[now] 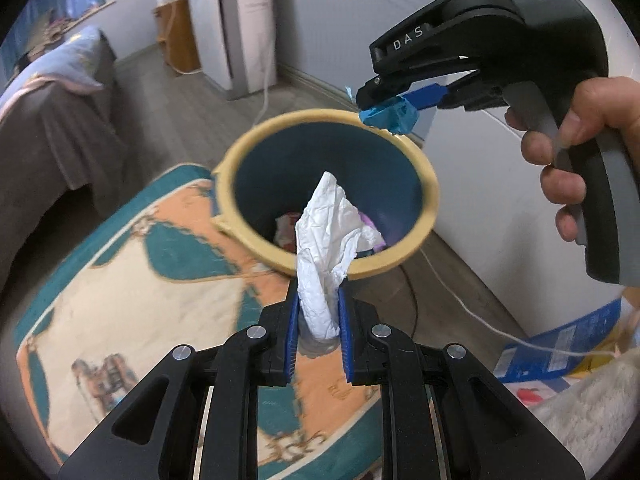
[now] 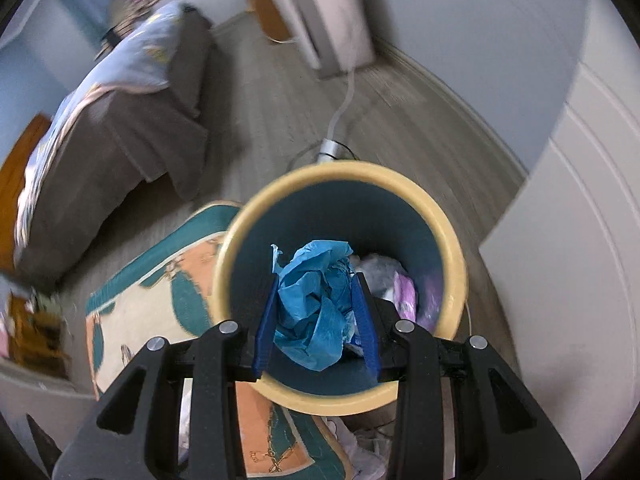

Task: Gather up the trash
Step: 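Carry the blue paper and white tissue over the bin with both tools, then open both tools above the bin to drop paper and tissue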

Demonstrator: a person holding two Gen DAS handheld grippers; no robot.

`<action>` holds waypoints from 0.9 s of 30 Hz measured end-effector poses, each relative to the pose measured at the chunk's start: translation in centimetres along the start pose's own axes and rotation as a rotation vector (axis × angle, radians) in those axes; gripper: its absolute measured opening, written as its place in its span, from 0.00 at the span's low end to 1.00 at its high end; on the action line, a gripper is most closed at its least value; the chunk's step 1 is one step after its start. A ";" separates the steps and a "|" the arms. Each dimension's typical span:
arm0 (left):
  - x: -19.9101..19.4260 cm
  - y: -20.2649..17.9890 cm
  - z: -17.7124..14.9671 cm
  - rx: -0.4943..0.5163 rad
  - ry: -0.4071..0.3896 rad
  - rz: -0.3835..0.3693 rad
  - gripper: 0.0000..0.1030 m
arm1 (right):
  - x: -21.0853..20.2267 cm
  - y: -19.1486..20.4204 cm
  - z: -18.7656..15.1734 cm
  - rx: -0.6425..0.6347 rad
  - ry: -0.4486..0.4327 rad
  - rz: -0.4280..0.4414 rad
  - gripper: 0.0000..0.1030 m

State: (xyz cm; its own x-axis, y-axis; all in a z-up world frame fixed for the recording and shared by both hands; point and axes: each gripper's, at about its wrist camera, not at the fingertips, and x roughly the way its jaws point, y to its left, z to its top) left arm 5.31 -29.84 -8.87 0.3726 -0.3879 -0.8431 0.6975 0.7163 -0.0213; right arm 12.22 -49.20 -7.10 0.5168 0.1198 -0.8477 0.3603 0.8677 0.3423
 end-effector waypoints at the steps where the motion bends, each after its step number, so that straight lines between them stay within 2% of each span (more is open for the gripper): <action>1: 0.3 0.0 0.1 -0.004 0.006 -0.008 0.18 | 0.2 -0.6 0.1 0.016 0.003 -0.004 0.35; 5: 2.0 -1.7 0.4 -0.032 0.029 -0.045 0.18 | 0.2 -1.1 0.2 0.027 -0.002 -0.009 0.35; 9: 3.4 -3.6 1.2 -0.013 0.022 -0.027 0.18 | 0.1 -1.1 0.2 0.023 -0.011 -0.017 0.35; 12: 4.3 -3.3 2.5 -0.023 0.023 -0.025 0.18 | 0.3 -1.6 0.3 0.042 -0.011 -0.022 0.35; 18: 5.8 -1.0 6.4 0.036 0.024 0.081 0.19 | 0.0 -1.3 0.3 0.043 -0.048 -0.024 0.38; 20: 5.7 0.1 7.4 0.028 0.008 0.105 0.21 | -0.2 -1.0 0.4 0.032 -0.064 -0.015 0.42; 21: 5.7 0.5 7.9 0.023 -0.003 0.119 0.30 | -0.3 -0.8 0.5 0.029 -0.074 -0.011 0.49; 22: 5.5 1.1 8.4 0.013 -0.020 0.134 0.45 | -0.5 -0.7 0.6 0.028 -0.089 -0.009 0.54; 23: 5.4 1.4 8.7 0.009 -0.028 0.141 0.54 | -0.7 -0.6 0.6 0.028 -0.105 -0.010 0.65; 24: 5.1 1.7 8.8 0.005 -0.042 0.146 0.70 | -0.9 -0.5 0.7 0.025 -0.118 -0.011 0.72; 26: 4.5 1.8 8.6 0.011 -0.064 0.129 0.75 | -1.2 -0.3 0.8 0.014 -0.130 -0.004 0.74; 27: 4.4 1.9 8.4 0.015 -0.062 0.125 0.79 | -1.2 -0.1 0.9 0.009 -0.130 0.000 0.78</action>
State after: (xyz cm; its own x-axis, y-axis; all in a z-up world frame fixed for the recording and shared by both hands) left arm 13.45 -35.11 -8.11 0.4936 -0.3319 -0.8039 0.6522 0.7527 0.0897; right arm 12.24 -49.86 -5.81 0.6126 0.0560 -0.7884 0.3667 0.8635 0.3463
